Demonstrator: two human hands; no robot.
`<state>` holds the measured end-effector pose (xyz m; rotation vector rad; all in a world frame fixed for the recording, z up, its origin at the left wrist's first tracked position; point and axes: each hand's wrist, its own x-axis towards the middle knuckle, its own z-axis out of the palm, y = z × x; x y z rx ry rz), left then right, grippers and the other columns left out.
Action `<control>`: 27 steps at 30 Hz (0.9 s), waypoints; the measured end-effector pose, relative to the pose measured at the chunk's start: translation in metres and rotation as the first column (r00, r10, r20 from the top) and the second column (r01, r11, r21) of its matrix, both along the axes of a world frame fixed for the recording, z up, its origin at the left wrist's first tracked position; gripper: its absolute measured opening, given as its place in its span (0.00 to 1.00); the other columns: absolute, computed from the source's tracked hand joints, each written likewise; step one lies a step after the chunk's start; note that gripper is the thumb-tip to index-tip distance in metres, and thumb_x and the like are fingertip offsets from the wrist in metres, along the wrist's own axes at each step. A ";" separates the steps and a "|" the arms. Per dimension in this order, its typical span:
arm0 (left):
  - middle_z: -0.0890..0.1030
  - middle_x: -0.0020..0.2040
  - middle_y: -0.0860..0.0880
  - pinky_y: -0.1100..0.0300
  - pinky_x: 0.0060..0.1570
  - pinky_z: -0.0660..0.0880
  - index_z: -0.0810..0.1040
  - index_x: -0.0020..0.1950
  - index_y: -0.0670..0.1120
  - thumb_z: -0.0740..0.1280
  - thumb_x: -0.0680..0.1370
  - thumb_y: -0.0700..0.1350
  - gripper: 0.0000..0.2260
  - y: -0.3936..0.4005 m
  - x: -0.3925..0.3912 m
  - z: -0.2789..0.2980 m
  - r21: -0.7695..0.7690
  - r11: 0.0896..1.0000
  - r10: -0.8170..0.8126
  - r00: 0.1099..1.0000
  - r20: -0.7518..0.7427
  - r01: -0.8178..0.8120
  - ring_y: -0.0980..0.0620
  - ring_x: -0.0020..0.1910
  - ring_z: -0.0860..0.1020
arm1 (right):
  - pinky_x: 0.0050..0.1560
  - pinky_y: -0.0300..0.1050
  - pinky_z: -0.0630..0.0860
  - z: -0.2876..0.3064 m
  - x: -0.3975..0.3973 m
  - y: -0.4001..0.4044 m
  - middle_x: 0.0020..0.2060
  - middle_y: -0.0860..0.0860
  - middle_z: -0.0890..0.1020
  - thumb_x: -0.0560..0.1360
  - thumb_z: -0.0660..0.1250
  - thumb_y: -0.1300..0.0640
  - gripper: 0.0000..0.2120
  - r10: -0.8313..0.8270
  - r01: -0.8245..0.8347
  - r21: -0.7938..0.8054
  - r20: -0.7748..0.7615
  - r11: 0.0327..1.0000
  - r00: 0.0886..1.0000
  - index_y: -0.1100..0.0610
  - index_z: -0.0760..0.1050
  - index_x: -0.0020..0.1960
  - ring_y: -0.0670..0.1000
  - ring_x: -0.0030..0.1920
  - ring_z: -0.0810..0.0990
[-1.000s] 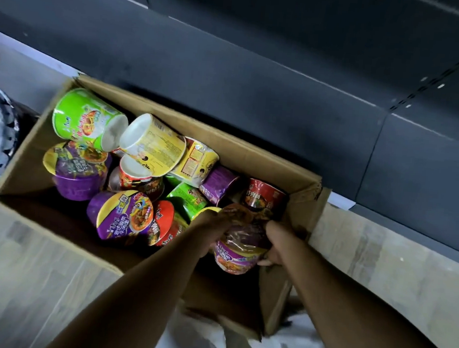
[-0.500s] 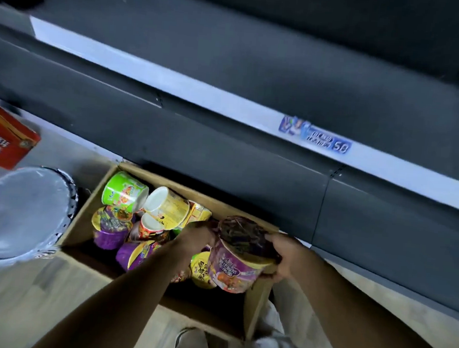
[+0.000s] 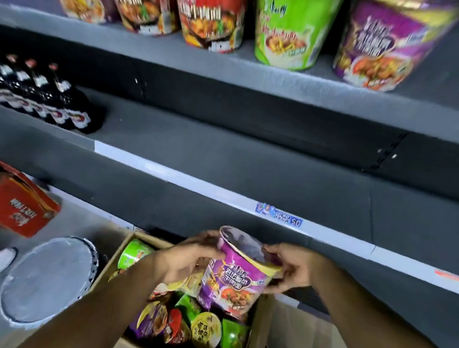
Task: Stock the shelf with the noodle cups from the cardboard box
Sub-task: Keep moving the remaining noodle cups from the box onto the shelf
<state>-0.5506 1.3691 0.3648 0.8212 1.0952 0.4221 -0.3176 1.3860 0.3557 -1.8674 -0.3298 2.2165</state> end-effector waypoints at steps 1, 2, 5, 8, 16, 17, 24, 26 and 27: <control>0.83 0.53 0.49 0.53 0.57 0.73 0.74 0.61 0.51 0.75 0.66 0.40 0.25 0.000 0.000 0.015 0.013 0.999 -0.031 0.999 0.023 0.031 0.51 0.53 0.79 | 0.41 0.62 0.80 0.013 0.002 0.003 0.46 0.60 0.81 0.80 0.59 0.52 0.11 0.013 -0.013 0.024 -0.022 1.000 1.000 0.60 0.73 0.50 0.57 0.49 0.79; 0.82 0.58 0.48 0.50 0.63 0.70 0.72 0.64 0.51 0.78 0.64 0.46 0.30 0.000 0.000 0.027 0.030 0.998 -0.054 0.998 0.028 0.053 0.50 0.58 0.78 | 0.40 0.63 0.79 0.026 0.003 0.006 0.45 0.60 0.81 0.80 0.59 0.52 0.11 0.023 -0.021 0.044 -0.047 0.999 0.999 0.60 0.73 0.50 0.57 0.49 0.79; 0.81 0.60 0.47 0.46 0.66 0.70 0.69 0.67 0.51 0.82 0.55 0.58 0.44 0.001 0.001 0.063 0.060 0.993 -0.108 0.993 0.053 0.105 0.48 0.62 0.77 | 0.42 0.61 0.80 0.064 0.005 0.012 0.48 0.60 0.81 0.80 0.61 0.51 0.13 0.107 -0.095 0.119 -0.094 0.988 0.990 0.61 0.72 0.56 0.58 0.52 0.79; 0.84 0.52 0.48 0.51 0.50 0.79 0.71 0.63 0.50 0.79 0.61 0.57 0.34 0.000 0.007 0.104 0.090 0.992 -0.091 0.993 0.069 0.085 0.50 0.50 0.83 | 0.41 0.54 0.82 0.097 0.009 0.016 0.44 0.58 0.83 0.80 0.60 0.50 0.13 0.164 -0.141 0.218 -0.095 0.966 0.982 0.60 0.73 0.55 0.57 0.50 0.80; 0.84 0.50 0.43 0.52 0.50 0.79 0.76 0.57 0.44 0.82 0.46 0.62 0.45 0.012 0.010 0.183 0.265 0.964 -0.056 0.988 0.147 0.015 0.48 0.47 0.84 | 0.31 0.37 0.78 0.182 0.011 0.029 0.32 0.49 0.83 0.77 0.62 0.46 0.12 0.251 -0.223 0.470 0.005 0.854 0.968 0.55 0.76 0.46 0.45 0.32 0.81; 0.85 0.50 0.44 0.53 0.47 0.80 0.76 0.57 0.44 0.82 0.45 0.62 0.46 0.013 0.011 0.193 0.270 0.963 -0.048 0.986 0.161 0.003 0.48 0.46 0.84 | 0.34 0.38 0.78 0.191 0.012 0.031 0.33 0.49 0.83 0.74 0.64 0.44 0.13 0.255 -0.219 0.498 -0.003 0.839 0.967 0.55 0.76 0.46 0.46 0.34 0.81; 0.83 0.54 0.41 0.49 0.48 0.81 0.80 0.55 0.44 0.82 0.42 0.63 0.45 0.024 0.009 0.251 0.293 0.953 -0.005 0.960 0.279 -0.080 0.44 0.49 0.83 | 0.42 0.42 0.76 0.252 0.010 0.049 0.42 0.49 0.85 0.67 0.60 0.36 0.22 0.324 -0.166 0.667 -0.119 0.726 0.938 0.51 0.77 0.50 0.47 0.41 0.82; 0.82 0.55 0.41 0.47 0.48 0.81 0.82 0.54 0.44 0.82 0.43 0.63 0.43 0.027 0.009 0.262 0.292 0.951 -0.005 0.943 0.332 -0.098 0.43 0.51 0.83 | 0.42 0.41 0.76 0.266 0.009 0.051 0.43 0.49 0.85 0.67 0.57 0.33 0.26 0.351 -0.151 0.712 -0.141 0.685 0.926 0.49 0.76 0.53 0.48 0.41 0.82; 0.82 0.56 0.40 0.47 0.49 0.80 0.83 0.53 0.45 0.82 0.44 0.63 0.41 0.029 0.010 0.267 0.298 0.949 -0.014 0.934 0.357 -0.100 0.43 0.52 0.82 | 0.43 0.43 0.76 0.271 0.009 0.053 0.46 0.50 0.85 0.67 0.55 0.32 0.28 0.355 -0.138 0.733 -0.149 0.666 0.923 0.49 0.75 0.55 0.49 0.43 0.82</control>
